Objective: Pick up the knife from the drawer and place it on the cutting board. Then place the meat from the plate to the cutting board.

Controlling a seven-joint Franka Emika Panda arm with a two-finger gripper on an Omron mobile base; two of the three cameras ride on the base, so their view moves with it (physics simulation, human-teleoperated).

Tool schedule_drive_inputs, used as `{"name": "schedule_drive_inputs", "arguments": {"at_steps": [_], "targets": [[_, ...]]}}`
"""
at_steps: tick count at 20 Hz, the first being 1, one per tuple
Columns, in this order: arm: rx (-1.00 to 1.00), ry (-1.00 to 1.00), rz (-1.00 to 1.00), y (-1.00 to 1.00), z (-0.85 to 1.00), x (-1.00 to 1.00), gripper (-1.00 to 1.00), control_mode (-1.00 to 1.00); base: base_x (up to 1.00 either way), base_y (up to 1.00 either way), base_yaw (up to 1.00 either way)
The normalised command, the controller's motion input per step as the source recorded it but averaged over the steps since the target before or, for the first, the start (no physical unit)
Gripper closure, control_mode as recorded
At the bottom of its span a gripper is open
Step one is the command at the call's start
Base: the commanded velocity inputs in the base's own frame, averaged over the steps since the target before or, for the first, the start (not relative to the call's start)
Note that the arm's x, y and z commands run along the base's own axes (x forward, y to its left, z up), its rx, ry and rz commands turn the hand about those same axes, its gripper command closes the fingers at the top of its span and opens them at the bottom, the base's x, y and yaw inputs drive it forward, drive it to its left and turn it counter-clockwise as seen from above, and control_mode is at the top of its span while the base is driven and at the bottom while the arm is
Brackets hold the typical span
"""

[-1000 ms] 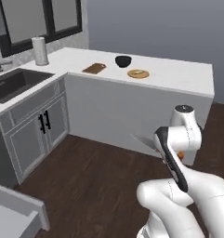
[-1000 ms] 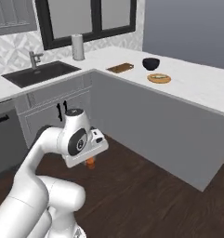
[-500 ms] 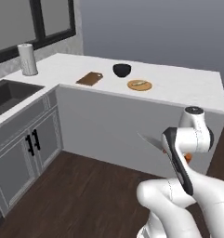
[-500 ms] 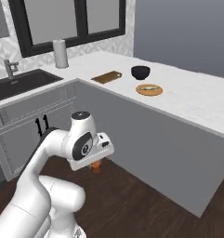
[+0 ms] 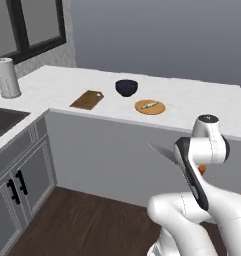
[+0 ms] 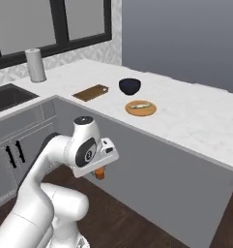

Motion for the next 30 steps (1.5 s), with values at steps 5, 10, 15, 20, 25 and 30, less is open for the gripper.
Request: {"name": "schedule_drive_inputs", "arguments": {"at_steps": [5,10,15,20,25,30], "targets": [[0.00,0.00,0.00,0.00,0.00,0.00,1.00,1.00,0.80,0.99,-0.07],[0.00,0.00,0.00,0.00,0.00,0.00,1.00,1.00,0.87,0.99,-0.23],[0.00,0.00,0.00,0.00,0.00,0.00,1.00,1.00,0.98,0.87,-0.36],[0.00,0.00,0.00,0.00,0.00,0.00,1.00,1.00,0.97,0.66,-0.47],[0.00,0.00,0.00,0.00,0.00,0.00,1.00,1.00,0.61,0.03,-0.55],[0.00,0.00,0.00,0.00,0.00,0.00,1.00,1.00,0.23,0.00,-0.38]]}}
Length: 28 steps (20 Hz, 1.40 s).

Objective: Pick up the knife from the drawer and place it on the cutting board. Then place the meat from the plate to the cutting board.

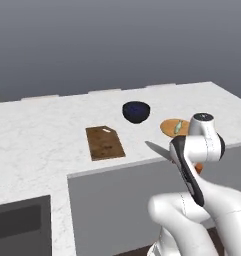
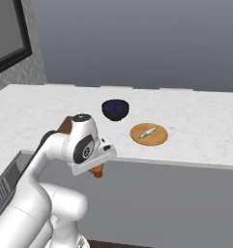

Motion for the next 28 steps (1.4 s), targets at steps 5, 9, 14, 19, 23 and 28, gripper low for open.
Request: {"name": "schedule_drive_inputs", "arguments": {"at_steps": [5,9,14,19,23,28], "targets": [[0.00,0.00,0.00,0.00,0.00,0.00,1.00,1.00,0.29,0.00,0.00],[0.00,0.00,0.00,0.00,0.00,0.00,1.00,1.00,0.70,0.00,0.00],[0.00,0.00,0.00,0.00,0.00,0.00,1.00,1.00,0.55,0.06,0.00],[0.00,0.00,-0.12,0.82,0.18,0.35,1.00,-1.00,0.00,0.00,0.00],[0.01,0.02,-0.17,1.00,0.32,0.53,1.00,-1.00,0.00,0.00,0.00],[0.01,0.13,-0.16,0.99,0.30,0.75,1.00,-1.00,0.00,0.00,0.00]]}}
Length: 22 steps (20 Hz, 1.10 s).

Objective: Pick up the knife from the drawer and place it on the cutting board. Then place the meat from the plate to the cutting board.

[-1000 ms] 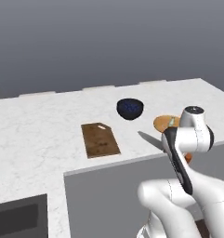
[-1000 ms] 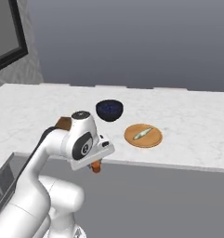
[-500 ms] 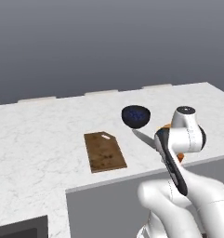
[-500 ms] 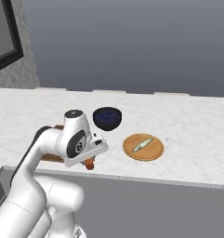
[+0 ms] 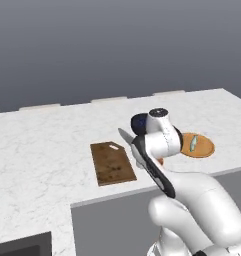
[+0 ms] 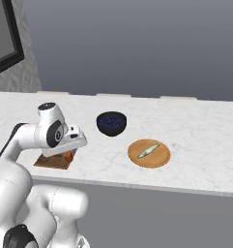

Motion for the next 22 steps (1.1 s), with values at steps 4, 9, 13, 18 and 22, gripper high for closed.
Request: {"name": "schedule_drive_inputs", "arguments": {"at_steps": [4,9,13,18,22], "targets": [[0.06,0.13,-0.13,0.81,-0.11,0.81,1.00,-1.00,0.00,0.00,0.00],[0.04,0.10,-0.02,0.37,-0.42,0.38,1.00,-1.00,0.00,0.00,0.00],[0.01,0.04,0.00,0.04,-0.53,0.24,1.00,-1.00,0.00,0.00,0.00],[0.00,0.00,0.00,0.07,-0.68,0.26,1.00,-1.00,0.00,0.00,0.00],[0.00,0.00,-0.01,0.37,-0.20,0.49,1.00,-1.00,0.00,0.00,0.00]]}}
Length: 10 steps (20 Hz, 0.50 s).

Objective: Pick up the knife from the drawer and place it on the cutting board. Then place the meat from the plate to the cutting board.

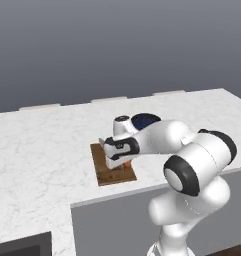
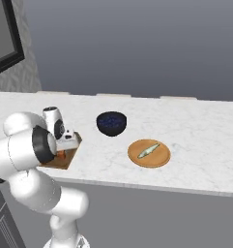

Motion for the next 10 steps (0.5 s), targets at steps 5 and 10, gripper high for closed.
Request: {"name": "schedule_drive_inputs", "arguments": {"at_steps": [5,10], "targets": [[0.00,0.00,0.00,0.23,-0.07,0.25,-1.00,-1.00,0.00,0.00,0.00],[0.01,-0.02,-0.02,-0.01,0.11,-0.01,-1.00,-1.00,0.00,0.00,0.00]]}}
